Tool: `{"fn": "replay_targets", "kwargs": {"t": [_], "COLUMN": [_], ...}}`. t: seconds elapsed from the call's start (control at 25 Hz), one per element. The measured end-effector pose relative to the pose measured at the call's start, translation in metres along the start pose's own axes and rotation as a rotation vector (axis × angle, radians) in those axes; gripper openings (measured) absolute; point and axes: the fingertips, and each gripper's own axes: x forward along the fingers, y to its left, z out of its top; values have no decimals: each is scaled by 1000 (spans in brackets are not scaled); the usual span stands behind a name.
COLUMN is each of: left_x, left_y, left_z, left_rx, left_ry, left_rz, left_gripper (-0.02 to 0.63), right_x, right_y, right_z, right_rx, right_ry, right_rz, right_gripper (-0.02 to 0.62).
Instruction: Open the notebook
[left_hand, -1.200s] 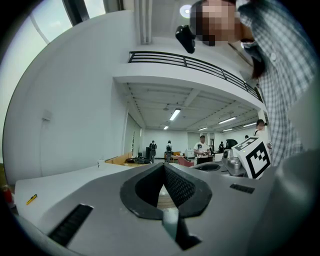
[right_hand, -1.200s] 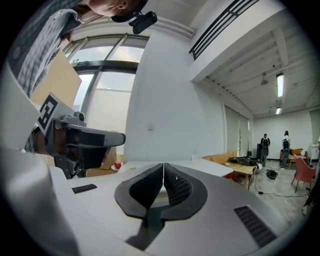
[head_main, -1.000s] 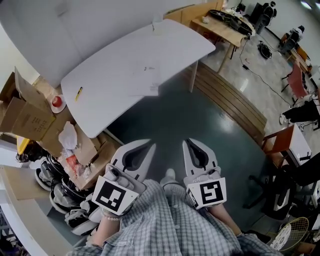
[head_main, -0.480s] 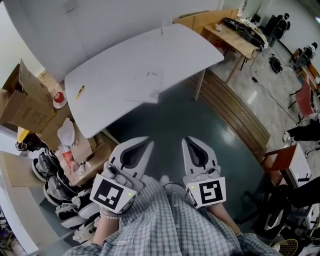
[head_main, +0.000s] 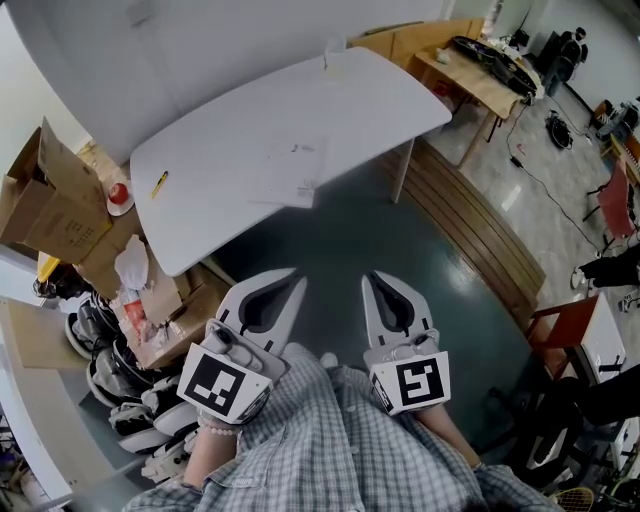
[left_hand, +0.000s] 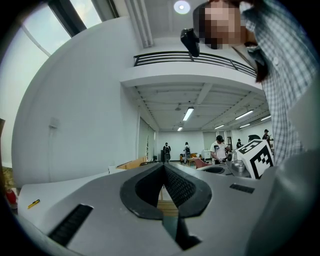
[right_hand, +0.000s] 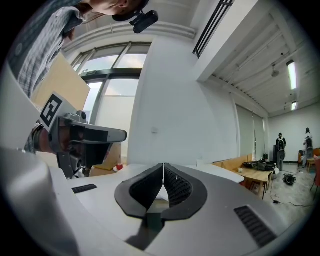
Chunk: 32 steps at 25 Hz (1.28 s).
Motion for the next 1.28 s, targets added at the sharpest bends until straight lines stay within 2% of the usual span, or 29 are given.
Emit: {"fn": "replay_targets", "kwargs": {"t": [0.56,1.28], "left_x": [3,47], "left_y": [23,131], "left_z": [-14,-22], "left_rx": [-22,-39], "left_ry": [37,67], "left_rz": [18,-25], "left_gripper": [8,8], "right_x": [21,124], "right_y": [-2,-6], "right_z": [-13,-13], "right_rx": [15,-3], "right_ry": [38,91], "right_rz": [1,-44], "right_gripper": [23,23]}}
